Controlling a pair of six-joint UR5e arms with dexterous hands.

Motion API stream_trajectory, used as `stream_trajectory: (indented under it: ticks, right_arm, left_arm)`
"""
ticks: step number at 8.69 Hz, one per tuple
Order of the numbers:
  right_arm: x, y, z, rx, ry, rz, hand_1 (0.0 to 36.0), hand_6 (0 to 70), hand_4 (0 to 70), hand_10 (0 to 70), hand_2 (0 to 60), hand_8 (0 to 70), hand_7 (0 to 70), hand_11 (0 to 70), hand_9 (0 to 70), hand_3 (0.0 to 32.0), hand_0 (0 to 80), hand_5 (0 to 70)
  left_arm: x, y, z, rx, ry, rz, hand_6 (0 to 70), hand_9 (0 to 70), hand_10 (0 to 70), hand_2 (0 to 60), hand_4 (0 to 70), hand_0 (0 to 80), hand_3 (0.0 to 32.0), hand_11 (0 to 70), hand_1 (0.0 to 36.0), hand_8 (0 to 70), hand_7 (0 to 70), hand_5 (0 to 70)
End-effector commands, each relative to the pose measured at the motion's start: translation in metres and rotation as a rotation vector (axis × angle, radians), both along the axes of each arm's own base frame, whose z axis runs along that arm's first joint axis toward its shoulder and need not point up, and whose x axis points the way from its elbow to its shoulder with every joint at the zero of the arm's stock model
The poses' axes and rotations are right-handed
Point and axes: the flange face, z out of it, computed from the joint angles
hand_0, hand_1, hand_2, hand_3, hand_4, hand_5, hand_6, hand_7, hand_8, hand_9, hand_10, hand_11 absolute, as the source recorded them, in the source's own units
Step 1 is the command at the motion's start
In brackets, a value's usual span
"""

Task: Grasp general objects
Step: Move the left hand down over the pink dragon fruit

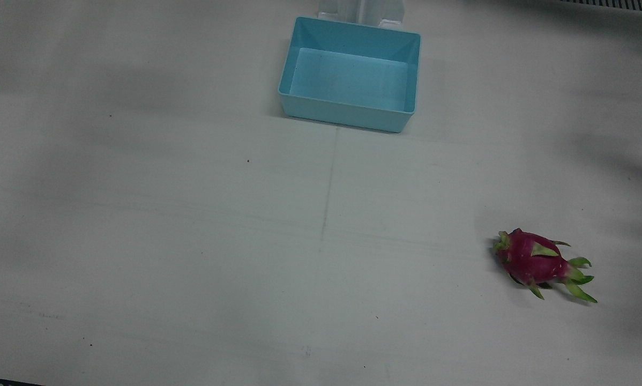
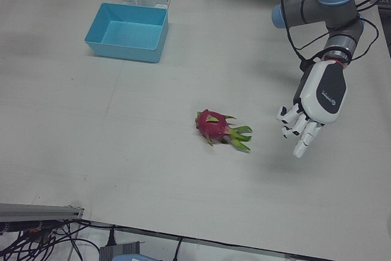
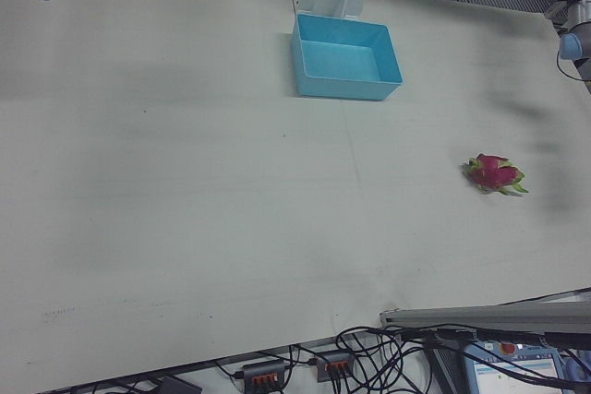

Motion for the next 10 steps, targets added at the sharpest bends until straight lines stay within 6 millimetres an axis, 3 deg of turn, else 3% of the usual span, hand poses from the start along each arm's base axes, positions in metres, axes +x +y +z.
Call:
stream_trajectory:
  ticks: [1, 2, 3, 4, 5, 6, 7, 8, 10]
  right_arm:
    - [0.000, 0.000, 0.000, 0.000, 0.000, 0.000, 0.0, 0.0, 0.0, 0.0, 0.0, 0.0, 0.0, 0.0, 0.0, 0.0, 0.0, 0.0]
    - [0.000, 0.000, 0.000, 0.000, 0.000, 0.000, 0.0, 0.0, 0.0, 0.0, 0.0, 0.0, 0.0, 0.0, 0.0, 0.0, 0.0, 0.0]
    - [0.000, 0.000, 0.000, 0.000, 0.000, 0.000, 0.0, 0.0, 0.0, 0.0, 0.0, 0.0, 0.0, 0.0, 0.0, 0.0, 0.0, 0.0]
    - [0.000, 0.000, 0.000, 0.000, 0.000, 0.000, 0.0, 0.0, 0.0, 0.0, 0.0, 0.0, 0.0, 0.0, 0.0, 0.0, 0.0, 0.0]
    - [0.000, 0.000, 0.000, 0.000, 0.000, 0.000, 0.0, 0.0, 0.0, 0.0, 0.0, 0.0, 0.0, 0.0, 0.0, 0.0, 0.0, 0.0]
    - [0.000, 0.000, 0.000, 0.000, 0.000, 0.002, 0.0, 0.0, 0.0, 0.0, 0.0, 0.0, 0.0, 0.0, 0.0, 0.0, 0.0, 0.0]
    - [0.000, 0.000, 0.000, 0.000, 0.000, 0.000, 0.0, 0.0, 0.0, 0.0, 0.0, 0.0, 0.0, 0.0, 0.0, 0.0, 0.0, 0.0]
    - [0.000, 0.000, 0.000, 0.000, 0.000, 0.000, 0.0, 0.0, 0.0, 0.0, 0.0, 0.0, 0.0, 0.0, 0.0, 0.0, 0.0, 0.0]
    - [0.000, 0.001, 0.001, -0.002, 0.000, 0.000, 0.0, 0.0, 0.0, 0.0, 0.0, 0.0, 0.0, 0.0, 0.0, 0.0, 0.0, 0.0]
  left_arm:
    - [0.086, 0.017, -0.032, 0.031, -0.077, 0.089, 22.7, 13.2, 0.0, 60.0, 43.9, 73.7, 0.0, 0.0, 36.0, 3.5, 70.0, 70.0]
    - [0.131, 0.025, -0.040, 0.028, -0.077, 0.109, 18.1, 12.2, 0.0, 60.0, 44.1, 0.0, 0.0, 0.0, 26.5, 2.6, 68.4, 70.0]
    - [0.186, 0.018, -0.070, 0.022, -0.092, 0.135, 12.3, 10.8, 0.0, 60.0, 39.8, 0.0, 0.0, 0.0, 10.2, 1.4, 61.4, 70.0]
    - [0.219, 0.014, -0.090, 0.028, -0.112, 0.163, 6.4, 9.2, 0.0, 60.0, 33.0, 0.0, 0.0, 0.0, 10.3, 0.2, 53.2, 70.0]
    - [0.228, 0.008, -0.097, 0.033, -0.120, 0.164, 6.2, 9.4, 0.0, 60.0, 30.7, 0.0, 0.0, 0.0, 16.7, 0.2, 54.2, 70.0]
    - [0.234, 0.002, -0.098, 0.022, -0.134, 0.165, 8.5, 10.0, 0.0, 60.0, 29.5, 39.9, 0.0, 0.0, 35.8, 0.7, 57.1, 70.0]
    - [0.237, -0.001, -0.100, 0.030, -0.174, 0.156, 8.9, 10.1, 0.0, 60.0, 26.5, 72.4, 0.0, 0.0, 36.0, 0.7, 57.6, 70.0]
    - [0.238, -0.002, -0.102, 0.032, -0.203, 0.150, 7.6, 9.7, 0.0, 60.0, 21.7, 80.0, 0.0, 0.0, 36.0, 0.5, 55.8, 70.0]
    - [0.237, 0.000, -0.099, 0.014, -0.236, 0.151, 0.1, 7.9, 0.0, 60.0, 12.1, 80.0, 0.0, 0.0, 36.0, 0.0, 46.5, 70.0]
